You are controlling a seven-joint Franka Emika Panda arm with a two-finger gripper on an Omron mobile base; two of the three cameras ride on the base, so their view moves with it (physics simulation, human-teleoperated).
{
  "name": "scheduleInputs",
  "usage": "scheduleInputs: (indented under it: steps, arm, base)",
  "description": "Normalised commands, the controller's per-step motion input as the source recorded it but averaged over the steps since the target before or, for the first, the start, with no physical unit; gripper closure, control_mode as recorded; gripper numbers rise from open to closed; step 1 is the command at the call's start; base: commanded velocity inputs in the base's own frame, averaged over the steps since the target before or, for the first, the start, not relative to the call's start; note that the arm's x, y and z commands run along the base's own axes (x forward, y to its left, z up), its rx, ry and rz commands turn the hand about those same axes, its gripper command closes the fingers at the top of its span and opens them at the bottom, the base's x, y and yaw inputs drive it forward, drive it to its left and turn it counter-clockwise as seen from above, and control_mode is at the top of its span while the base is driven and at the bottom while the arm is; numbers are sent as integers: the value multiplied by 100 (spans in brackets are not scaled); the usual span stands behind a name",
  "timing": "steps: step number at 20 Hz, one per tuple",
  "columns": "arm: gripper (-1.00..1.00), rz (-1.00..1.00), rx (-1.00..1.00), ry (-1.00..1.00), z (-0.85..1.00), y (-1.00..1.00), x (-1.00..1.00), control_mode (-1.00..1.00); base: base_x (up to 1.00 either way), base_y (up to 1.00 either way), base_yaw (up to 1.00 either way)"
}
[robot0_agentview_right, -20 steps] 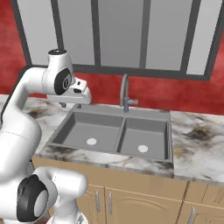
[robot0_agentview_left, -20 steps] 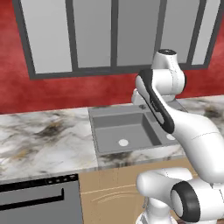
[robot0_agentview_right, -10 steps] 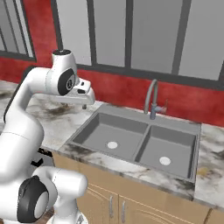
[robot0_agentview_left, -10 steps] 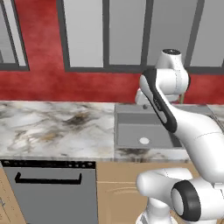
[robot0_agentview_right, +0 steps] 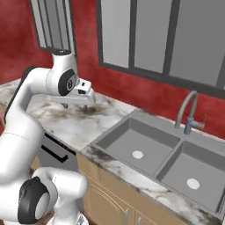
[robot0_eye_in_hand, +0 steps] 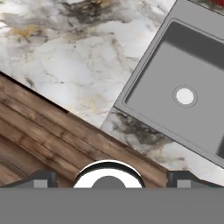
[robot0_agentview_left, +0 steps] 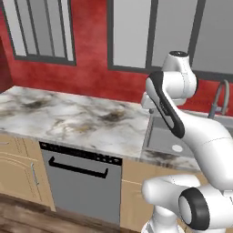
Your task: Open the dishwasher door and pull out the top rack.
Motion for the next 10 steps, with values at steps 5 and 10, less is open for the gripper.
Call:
scheduleInputs:
  steps: [5, 10]
  arm:
    - [-100, 0, 0, 0, 0, 0, 0, 100]
    - [-100, 0, 0, 0, 0, 0, 0, 100]
  base:
    - [-1, 0, 45]
    - [-1, 0, 44]
